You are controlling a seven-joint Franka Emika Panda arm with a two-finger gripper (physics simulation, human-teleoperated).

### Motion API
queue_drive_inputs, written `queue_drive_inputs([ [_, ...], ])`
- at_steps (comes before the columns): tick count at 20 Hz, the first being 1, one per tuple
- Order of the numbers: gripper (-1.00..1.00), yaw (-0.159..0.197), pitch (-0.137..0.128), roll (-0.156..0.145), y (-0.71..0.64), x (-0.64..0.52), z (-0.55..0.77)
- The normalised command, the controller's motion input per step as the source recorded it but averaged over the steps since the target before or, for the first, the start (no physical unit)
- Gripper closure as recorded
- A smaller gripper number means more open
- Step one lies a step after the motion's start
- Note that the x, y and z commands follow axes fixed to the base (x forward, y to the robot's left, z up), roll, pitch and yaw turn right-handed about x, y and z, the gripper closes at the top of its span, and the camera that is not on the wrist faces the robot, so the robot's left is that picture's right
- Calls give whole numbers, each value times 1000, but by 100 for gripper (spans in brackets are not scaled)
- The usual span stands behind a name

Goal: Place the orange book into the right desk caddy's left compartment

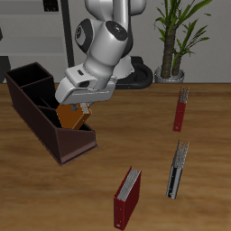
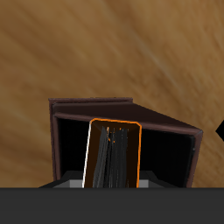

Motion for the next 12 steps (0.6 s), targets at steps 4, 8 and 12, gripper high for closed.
queue_drive_inputs([
  [4, -100, -2, -15, 2, 56, -8, 53],
  [8, -100, 11, -27, 17, 103, -45, 135],
  [12, -100, -20, -27, -9, 45, -71, 165],
])
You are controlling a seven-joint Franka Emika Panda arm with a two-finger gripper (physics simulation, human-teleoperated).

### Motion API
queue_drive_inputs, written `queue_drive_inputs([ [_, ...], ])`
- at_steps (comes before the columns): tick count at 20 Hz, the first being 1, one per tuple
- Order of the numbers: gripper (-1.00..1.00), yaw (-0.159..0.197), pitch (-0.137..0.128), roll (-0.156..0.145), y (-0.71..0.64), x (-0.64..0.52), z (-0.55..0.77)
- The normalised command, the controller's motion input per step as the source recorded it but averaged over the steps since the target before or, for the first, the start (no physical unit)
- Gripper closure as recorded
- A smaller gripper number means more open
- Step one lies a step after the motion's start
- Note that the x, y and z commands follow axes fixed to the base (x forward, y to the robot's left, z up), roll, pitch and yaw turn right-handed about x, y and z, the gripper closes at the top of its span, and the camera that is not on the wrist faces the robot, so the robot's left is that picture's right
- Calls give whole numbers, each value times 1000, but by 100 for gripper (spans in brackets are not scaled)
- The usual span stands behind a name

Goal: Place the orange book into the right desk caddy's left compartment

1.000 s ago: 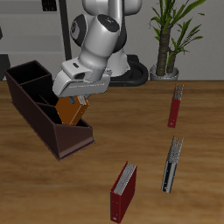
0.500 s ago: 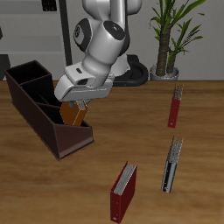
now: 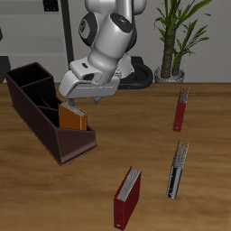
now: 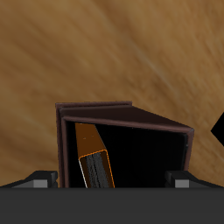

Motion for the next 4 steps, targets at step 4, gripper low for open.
queue_drive_inputs([
  [4, -100, 0, -26, 19, 97, -74, 138],
])
